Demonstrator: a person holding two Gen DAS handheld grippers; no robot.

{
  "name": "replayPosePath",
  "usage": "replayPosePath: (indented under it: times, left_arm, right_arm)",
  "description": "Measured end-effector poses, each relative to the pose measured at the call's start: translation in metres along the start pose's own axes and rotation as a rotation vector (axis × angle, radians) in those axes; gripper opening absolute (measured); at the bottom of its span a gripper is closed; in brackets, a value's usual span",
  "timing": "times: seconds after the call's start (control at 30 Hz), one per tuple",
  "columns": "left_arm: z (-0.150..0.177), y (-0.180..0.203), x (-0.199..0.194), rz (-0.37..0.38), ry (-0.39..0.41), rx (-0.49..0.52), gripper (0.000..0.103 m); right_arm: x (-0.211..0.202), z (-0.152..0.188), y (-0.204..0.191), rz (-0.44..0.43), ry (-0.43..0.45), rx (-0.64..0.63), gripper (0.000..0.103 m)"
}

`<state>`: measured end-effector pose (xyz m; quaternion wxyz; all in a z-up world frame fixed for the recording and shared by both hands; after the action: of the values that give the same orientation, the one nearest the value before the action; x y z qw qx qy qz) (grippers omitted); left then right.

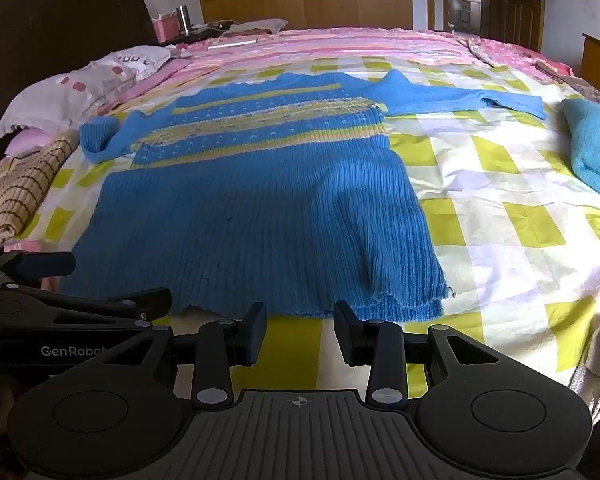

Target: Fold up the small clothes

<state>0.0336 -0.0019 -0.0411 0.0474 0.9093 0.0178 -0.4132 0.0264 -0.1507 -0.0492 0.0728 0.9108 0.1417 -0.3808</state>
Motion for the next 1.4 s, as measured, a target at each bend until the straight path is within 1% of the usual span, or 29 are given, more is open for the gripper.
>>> replayPosePath:
  times: [0.37, 1.4]
  left_arm:
    - [-0.0003, 0.0000, -0.0013, 0.000, 0.000, -0.001, 0.101]
    - [-0.0009, -0.0008, -0.0020, 0.002, 0.001, -0.002, 0.100]
  right_arm:
    - [0.0010, -0.0006, -0.0022, 0.009, -0.008, -0.012, 0.037]
    - [0.0002, -0.0024, -0.0038, 0.009, -0.004, -0.018, 0.036]
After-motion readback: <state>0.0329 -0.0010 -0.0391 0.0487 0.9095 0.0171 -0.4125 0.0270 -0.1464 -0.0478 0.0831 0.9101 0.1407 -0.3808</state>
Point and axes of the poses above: each gripper's, at about its wrist camera, not at the fingertips, and x roughly the way its jaws point, y to its right, z to its underside, the point moved 5 cm from there along x, roughly the way its jaws point, and after that the axes turned 12 degrees about -x, right-handed, at the moved point
